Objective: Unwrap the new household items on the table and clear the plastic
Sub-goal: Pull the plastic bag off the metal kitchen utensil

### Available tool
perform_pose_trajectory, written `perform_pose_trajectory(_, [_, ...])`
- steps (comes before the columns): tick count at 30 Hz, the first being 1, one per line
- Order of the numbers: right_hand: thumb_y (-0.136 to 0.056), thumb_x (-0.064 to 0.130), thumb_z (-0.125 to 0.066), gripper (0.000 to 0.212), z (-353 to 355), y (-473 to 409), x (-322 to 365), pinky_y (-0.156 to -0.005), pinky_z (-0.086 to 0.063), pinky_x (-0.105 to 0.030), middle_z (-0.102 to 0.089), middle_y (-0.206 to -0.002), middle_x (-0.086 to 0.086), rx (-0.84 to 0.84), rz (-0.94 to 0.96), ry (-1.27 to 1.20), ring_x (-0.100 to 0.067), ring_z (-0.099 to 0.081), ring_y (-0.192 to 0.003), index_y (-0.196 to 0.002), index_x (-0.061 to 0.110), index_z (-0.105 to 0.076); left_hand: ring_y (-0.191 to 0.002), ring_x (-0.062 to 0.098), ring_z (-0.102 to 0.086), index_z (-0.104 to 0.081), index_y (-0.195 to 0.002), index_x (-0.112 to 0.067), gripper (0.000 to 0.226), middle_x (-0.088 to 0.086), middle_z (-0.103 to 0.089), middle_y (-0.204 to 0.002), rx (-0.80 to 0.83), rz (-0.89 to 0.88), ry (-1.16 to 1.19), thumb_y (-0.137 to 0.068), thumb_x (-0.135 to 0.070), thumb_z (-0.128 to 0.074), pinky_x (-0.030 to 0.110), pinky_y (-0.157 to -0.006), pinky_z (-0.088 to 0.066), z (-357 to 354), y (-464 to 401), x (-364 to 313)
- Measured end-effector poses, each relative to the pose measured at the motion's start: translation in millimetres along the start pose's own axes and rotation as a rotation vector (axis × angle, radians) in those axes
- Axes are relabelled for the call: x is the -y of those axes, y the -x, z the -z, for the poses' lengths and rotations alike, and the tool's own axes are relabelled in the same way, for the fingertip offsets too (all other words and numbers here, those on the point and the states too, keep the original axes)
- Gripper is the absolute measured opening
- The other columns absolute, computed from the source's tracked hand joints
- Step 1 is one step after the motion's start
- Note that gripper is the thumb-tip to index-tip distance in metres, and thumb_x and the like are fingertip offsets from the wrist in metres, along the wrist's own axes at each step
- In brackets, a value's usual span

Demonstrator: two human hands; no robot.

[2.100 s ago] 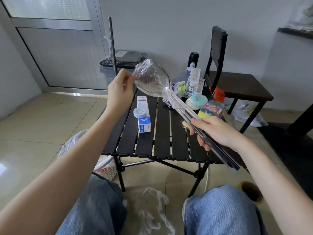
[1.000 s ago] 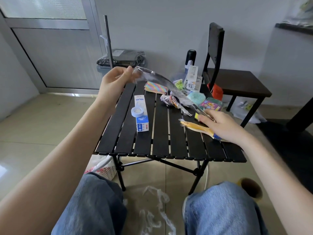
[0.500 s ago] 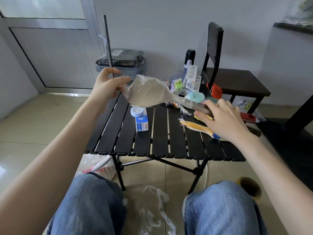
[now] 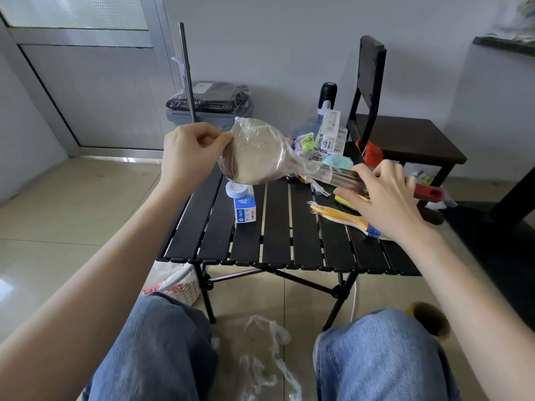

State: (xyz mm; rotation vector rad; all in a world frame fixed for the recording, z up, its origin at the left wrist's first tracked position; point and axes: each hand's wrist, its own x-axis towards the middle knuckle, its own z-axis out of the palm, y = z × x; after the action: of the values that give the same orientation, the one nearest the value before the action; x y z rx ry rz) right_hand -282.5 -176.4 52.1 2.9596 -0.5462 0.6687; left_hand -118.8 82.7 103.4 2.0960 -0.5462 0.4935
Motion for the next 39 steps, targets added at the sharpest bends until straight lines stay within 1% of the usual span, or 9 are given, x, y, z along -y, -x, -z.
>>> perform_pose_trajectory(6, [-0.079, 0.075, -0.023, 0.078, 5.5, 1.0, -5.4, -0.078, -0.027, -0.039, -0.039, -0.093, -0.006, -0.013, 0.056, 0.040, -0.028, -0.040, -0.092, -0.121, 0.018, -0.055, -0.086, 0.007, -0.057, -0.065, -0.117, -0.026, 0.032, -0.005, -0.062, -0.109, 0.049, -0.244, -0.018, -0.086, -0.031, -0.067, 0.009, -0.075, -0.038, 2.6, -5.7, 0.5])
perform_pose_trajectory(9, [-0.079, 0.076, -0.022, 0.078, 3.0, 4.1, -5.7, -0.079, -0.027, -0.039, -0.040, -0.094, -0.005, 0.010, 0.075, 0.049, -0.028, -0.040, -0.093, -0.120, 0.020, -0.057, -0.106, 0.011, -0.055, -0.071, -0.109, -0.021, 0.024, -0.004, -0.064, -0.114, 0.252, -0.382, 0.012, -0.087, -0.017, -0.064, 0.023, -0.092, -0.041, 3.5, -10.3, 4.3])
perform_pose_trajectory(12, [-0.079, 0.075, -0.025, 0.077, -0.4, 6.4, -5.3, -0.081, -0.030, -0.040, -0.040, -0.094, -0.004, 0.003, 0.064, -0.009, -0.028, -0.041, -0.093, -0.122, 0.019, -0.057, -0.110, 0.002, -0.057, -0.069, -0.108, -0.016, 0.047, 0.002, -0.066, -0.117, 0.378, -0.284, 0.206, -0.082, 0.014, -0.044, 0.016, -0.092, -0.044, 6.2, -3.8, 5.1])
perform_pose_trajectory(14, [-0.079, 0.075, -0.027, 0.076, -0.3, 6.6, -5.9, -0.080, -0.029, -0.040, -0.039, -0.093, -0.004, -0.007, 0.065, -0.042, -0.027, -0.041, -0.093, -0.122, 0.019, -0.057, -0.106, -0.004, -0.057, -0.066, -0.111, -0.018, 0.054, 0.003, -0.066, -0.117, 0.355, -0.210, 0.273, -0.080, 0.018, -0.040, 0.012, -0.089, -0.044, 9.3, -1.3, 5.5])
perform_pose_trajectory(17, [-0.079, 0.075, -0.029, 0.075, 0.4, 5.6, -6.9, -0.079, -0.027, -0.039, -0.040, -0.093, -0.004, -0.009, 0.088, -0.043, -0.027, -0.041, -0.092, -0.120, 0.019, -0.058, -0.101, 0.005, -0.059, -0.068, -0.112, -0.018, 0.032, 0.002, -0.065, -0.114, 0.352, -0.226, 0.256, -0.088, 0.002, -0.059, 0.014, -0.082, -0.047, 7.5, 0.4, 8.2])
perform_pose_trajectory(21, [-0.077, 0.076, -0.027, 0.075, -1.3, 6.0, -6.7, -0.078, -0.024, -0.036, -0.039, -0.093, -0.002, 0.011, 0.101, -0.033, -0.025, -0.039, -0.093, -0.119, 0.021, -0.058, -0.095, 0.005, -0.060, -0.072, -0.093, -0.025, 0.017, -0.004, -0.067, -0.100, 0.305, -0.260, 0.251, -0.084, -0.009, -0.070, 0.014, -0.073, -0.045, 3.3, -0.8, 12.2])
perform_pose_trajectory(28, [-0.076, 0.082, -0.026, 0.080, -7.1, 6.6, -10.4, -0.086, -0.027, -0.038, -0.039, -0.098, 0.001, 0.099, 0.095, -0.121, -0.026, -0.040, -0.102, -0.125, 0.025, -0.054, -0.072, 0.000, -0.062, -0.068, -0.084, -0.022, 0.007, -0.028, -0.066, -0.077, 0.211, -0.253, 0.240, -0.082, -0.018, -0.063, 0.020, -0.081, -0.051, 0.5, -0.3, 9.8])
perform_pose_trajectory(33, [-0.077, 0.081, -0.025, 0.081, -7.6, 5.6, -8.4, -0.088, -0.026, -0.038, -0.039, -0.098, 0.003, 0.130, 0.110, -0.186, -0.023, -0.039, -0.104, -0.128, 0.026, -0.053, -0.070, 0.032, -0.058, -0.062, -0.085, -0.023, 0.009, -0.011, -0.064, -0.078, 0.107, -0.208, 0.229, -0.087, -0.016, -0.058, 0.023, -0.066, -0.045, -5.0, 3.2, 6.1])
perform_pose_trajectory(39, [-0.078, 0.082, -0.024, 0.083, -5.9, 4.9, -7.6, -0.090, -0.030, -0.042, -0.039, -0.096, 0.003, 0.115, 0.120, -0.164, -0.026, -0.042, -0.103, -0.129, 0.025, -0.054, -0.065, 0.008, -0.053, -0.059, -0.079, -0.029, 0.016, -0.011, -0.063, -0.078, 0.105, -0.116, 0.234, -0.088, -0.016, -0.058, 0.017, -0.066, -0.042, -7.0, 3.3, 8.4])
